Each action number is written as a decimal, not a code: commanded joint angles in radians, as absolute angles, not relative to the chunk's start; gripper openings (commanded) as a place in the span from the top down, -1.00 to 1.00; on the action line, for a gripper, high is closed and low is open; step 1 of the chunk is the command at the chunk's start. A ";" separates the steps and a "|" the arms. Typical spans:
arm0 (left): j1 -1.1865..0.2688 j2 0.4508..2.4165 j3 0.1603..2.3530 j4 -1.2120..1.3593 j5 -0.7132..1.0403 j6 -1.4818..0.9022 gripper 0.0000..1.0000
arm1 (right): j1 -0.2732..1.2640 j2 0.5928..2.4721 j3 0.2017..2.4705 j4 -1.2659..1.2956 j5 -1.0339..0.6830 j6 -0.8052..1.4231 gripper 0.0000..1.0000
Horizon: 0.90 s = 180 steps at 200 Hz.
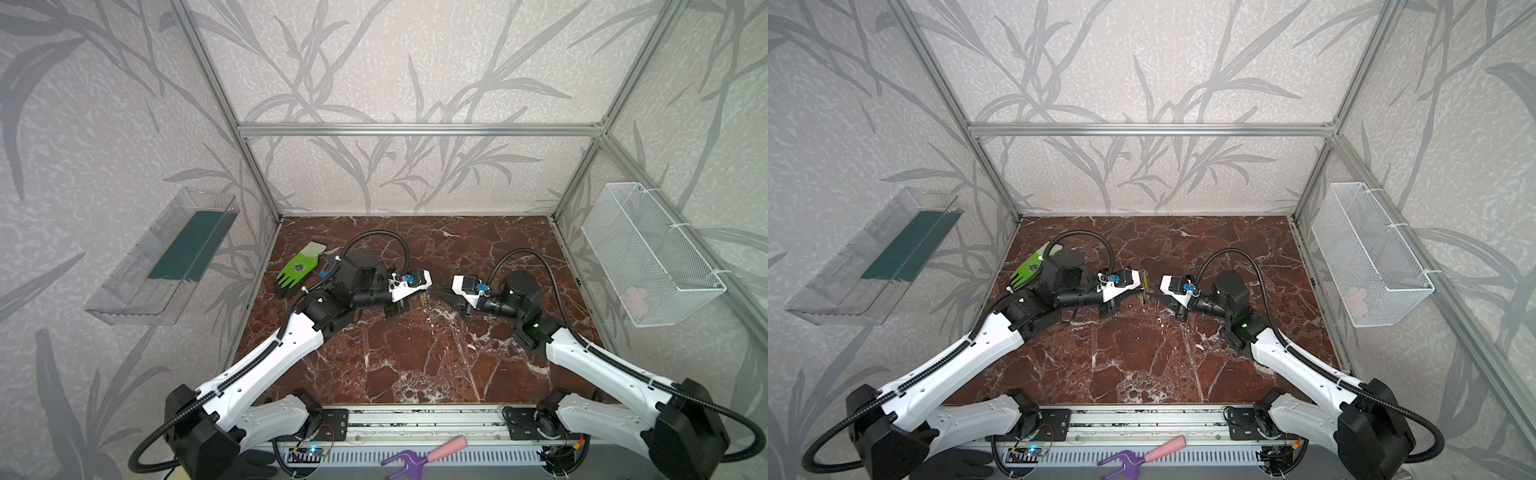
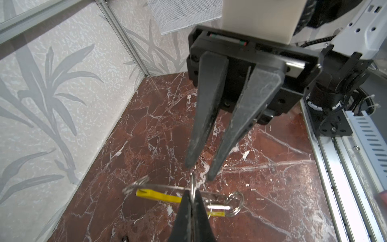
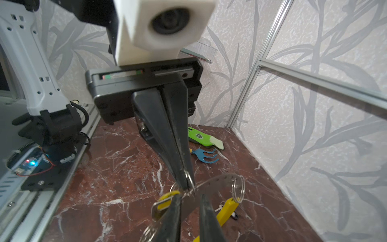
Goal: Put the keys on the keyring
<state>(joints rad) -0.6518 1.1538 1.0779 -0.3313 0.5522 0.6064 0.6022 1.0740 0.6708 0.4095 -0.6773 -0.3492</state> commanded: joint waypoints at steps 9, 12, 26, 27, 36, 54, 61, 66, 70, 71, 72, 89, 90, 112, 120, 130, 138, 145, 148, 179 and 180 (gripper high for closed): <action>-0.659 1.209 1.237 -0.597 0.503 0.777 1.00 | 0.596 1.038 0.775 0.110 -0.630 -0.519 0.47; -0.660 1.215 1.250 -0.610 0.497 0.782 1.00 | 0.596 1.038 0.781 0.097 -0.627 -0.524 0.46; -0.672 1.252 1.311 -0.679 0.475 0.806 1.00 | 0.599 1.041 0.798 0.077 -0.624 -0.525 0.44; -0.673 1.255 1.316 -0.683 0.473 0.807 1.00 | 0.599 1.041 0.798 0.077 -0.624 -0.525 0.44; -0.682 1.278 1.352 -0.721 0.459 0.820 1.00 | 0.603 1.045 0.801 0.082 -0.623 -0.518 0.43; -0.703 1.332 1.435 -0.811 0.427 0.838 1.00 | 0.612 1.063 0.814 0.084 -0.624 -0.508 0.42; -0.710 1.352 1.472 -0.850 0.421 0.839 1.00 | 0.614 1.070 0.819 0.084 -0.624 -0.506 0.41; -0.714 1.368 1.496 -0.876 0.417 0.841 1.00 | 0.614 1.074 0.821 0.084 -0.623 -0.505 0.41; -0.718 1.378 1.514 -0.894 0.417 0.841 1.00 | 0.616 1.076 0.821 0.088 -0.624 -0.503 0.41; -0.718 1.380 1.519 -0.898 0.416 0.841 1.00 | 0.616 1.076 0.821 0.090 -0.623 -0.502 0.41; -0.719 1.382 1.523 -0.901 0.415 0.842 1.00 | 0.616 1.076 0.821 0.090 -0.623 -0.502 0.41; -0.731 1.401 1.567 -0.936 0.412 0.843 1.00 | 0.616 1.077 0.805 0.133 -0.617 -0.481 0.40; -0.733 1.402 1.568 -0.938 0.411 0.842 1.00 | 0.616 1.077 0.804 0.135 -0.617 -0.480 0.40; -0.744 1.412 1.592 -0.958 0.398 0.842 1.00 | 0.615 1.075 0.780 0.201 -0.611 -0.444 0.40; -0.747 1.417 1.598 -0.968 0.394 0.844 1.00 | 0.614 1.077 0.772 0.227 -0.606 -0.421 0.40; -0.750 1.419 1.602 -0.973 0.391 0.844 1.00 | 0.613 1.075 0.758 0.263 -0.595 -0.397 0.41; -0.750 1.418 1.603 -0.974 0.396 0.842 1.00 | 0.611 1.073 0.743 0.304 -0.595 -0.376 0.41; -0.753 1.418 1.603 -0.974 0.401 0.840 1.00 | 0.610 1.074 0.729 0.341 -0.597 -0.357 0.42; -0.752 1.419 1.604 -0.973 0.403 0.837 1.00 | 0.609 1.074 0.725 0.352 -0.600 -0.352 0.43; -0.757 1.431 1.614 -0.981 0.416 0.827 1.00 | 0.608 1.090 0.717 0.407 -0.646 -0.311 0.49; -0.756 1.431 1.614 -0.982 0.416 0.827 1.00 | 0.608 1.091 0.717 0.409 -0.648 -0.310 0.49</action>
